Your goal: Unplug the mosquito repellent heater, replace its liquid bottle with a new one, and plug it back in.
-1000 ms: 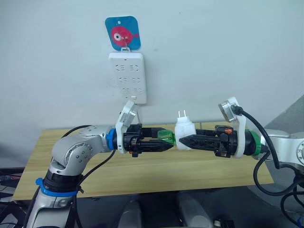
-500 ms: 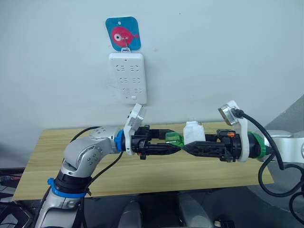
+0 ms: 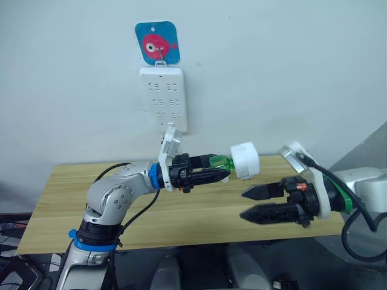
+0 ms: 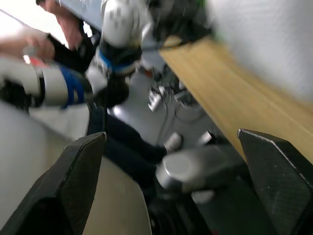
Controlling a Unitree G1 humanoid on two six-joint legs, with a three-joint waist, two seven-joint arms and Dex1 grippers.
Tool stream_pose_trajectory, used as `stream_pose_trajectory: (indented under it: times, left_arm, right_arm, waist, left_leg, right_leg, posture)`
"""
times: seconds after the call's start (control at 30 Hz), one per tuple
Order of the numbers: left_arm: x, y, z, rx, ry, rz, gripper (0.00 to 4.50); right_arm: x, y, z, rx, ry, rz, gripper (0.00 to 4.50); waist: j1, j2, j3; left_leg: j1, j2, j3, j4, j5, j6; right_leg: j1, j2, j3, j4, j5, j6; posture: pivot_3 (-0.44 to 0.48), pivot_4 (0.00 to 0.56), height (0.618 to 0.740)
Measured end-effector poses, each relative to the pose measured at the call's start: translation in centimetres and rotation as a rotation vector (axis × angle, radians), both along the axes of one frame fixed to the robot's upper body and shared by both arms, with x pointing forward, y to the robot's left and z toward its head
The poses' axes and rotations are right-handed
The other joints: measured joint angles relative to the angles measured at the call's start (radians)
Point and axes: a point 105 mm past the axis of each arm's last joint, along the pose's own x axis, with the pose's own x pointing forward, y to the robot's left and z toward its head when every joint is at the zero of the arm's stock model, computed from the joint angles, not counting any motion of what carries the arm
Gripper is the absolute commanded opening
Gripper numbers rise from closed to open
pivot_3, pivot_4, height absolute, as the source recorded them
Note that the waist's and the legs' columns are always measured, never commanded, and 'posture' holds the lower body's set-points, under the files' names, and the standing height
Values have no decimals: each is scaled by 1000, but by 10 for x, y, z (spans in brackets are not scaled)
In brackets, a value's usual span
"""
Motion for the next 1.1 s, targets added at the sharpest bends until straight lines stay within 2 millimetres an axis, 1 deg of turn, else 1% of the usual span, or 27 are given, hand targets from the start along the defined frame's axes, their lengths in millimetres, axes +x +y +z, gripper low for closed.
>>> stream_pose_trajectory:
  times: [0.07,0.13,0.2,0.27,0.3,0.33,0.37,0.5,0.67,0.83,0.97,1.1]
  left_arm:
    - [-2,1,-1,8,23,-18,2303]
    - [-5,4,-1,18,46,-40,2303]
    - [-9,6,-1,24,70,-73,2303]
    - [-12,7,1,30,78,-105,2303]
    - [-14,8,3,33,83,-126,2303]
    - [-15,9,3,36,86,-135,2303]
    - [-16,9,3,39,86,-146,2303]
    - [-18,9,5,43,89,-173,2303]
    - [-18,9,5,41,93,-179,2303]
    - [-17,9,4,31,99,-174,2303]
    - [-14,10,4,5,97,-154,2303]
    - [-7,12,4,-3,88,-111,2303]
  right_arm:
    - [4,-11,-5,-30,-51,-40,3199]
    - [14,-25,-10,-81,-116,-101,2415]
    - [31,-40,-17,-144,-211,-182,1685]
    - [49,-53,-18,-190,-301,-258,940]
    - [60,-60,-21,-213,-355,-295,491]
    - [64,-61,-23,-215,-375,-305,199]
    - [70,-59,-24,-210,-400,-308,0]
    - [79,-39,-25,-140,-431,-254,0]
    - [76,-15,-20,-54,-417,-164,0]
    - [59,3,-17,24,-321,-85,0]
    - [49,6,-12,49,-262,-72,0]
    - [34,14,-5,86,-237,-26,0]
  waist:
    - [0,0,-1]
    - [0,0,-3]
    - [-3,-1,-8]
    - [-6,-1,-11]
    - [-8,-1,-17]
    - [-10,-1,-20]
    - [-14,-1,-21]
    - [-27,1,-21]
    - [-30,0,-21]
    - [-29,0,-21]
    - [-29,1,-22]
    - [-29,1,-22]
  left_leg:
    - [0,0,0,0,0,0]
    - [0,0,1,1,0,0]
    - [1,0,1,1,0,0]
    - [2,0,2,1,0,0]
    - [2,0,2,0,0,0]
    - [3,0,2,0,0,0]
    - [4,0,3,0,0,0]
    - [4,0,2,0,0,0]
    - [4,0,1,0,0,0]
    - [4,0,1,0,0,0]
    - [4,0,1,0,0,0]
    - [4,0,1,0,0,0]
  right_leg:
    - [0,0,0,0,-1,2]
    - [0,0,0,0,-1,3]
    - [0,0,1,0,-1,3]
    - [0,0,2,0,-1,3]
    - [1,0,2,0,-1,3]
    - [1,0,2,0,-1,3]
    - [2,0,2,0,-1,3]
    - [2,0,2,0,-1,3]
    - [2,0,1,0,-1,3]
    - [3,0,1,0,-1,3]
    - [3,0,1,0,-1,3]
    - [3,0,1,0,-1,3]
  posture:
    - [-186,105,740]
    - [-197,101,740]
    - [-200,100,740]
    - [-205,94,740]
    - [-205,94,740]
    - [-206,93,740]
    - [-206,92,740]
    - [-206,90,740]
    - [-200,90,740]
    - [-197,89,740]
    - [-197,89,740]
    - [-197,89,740]
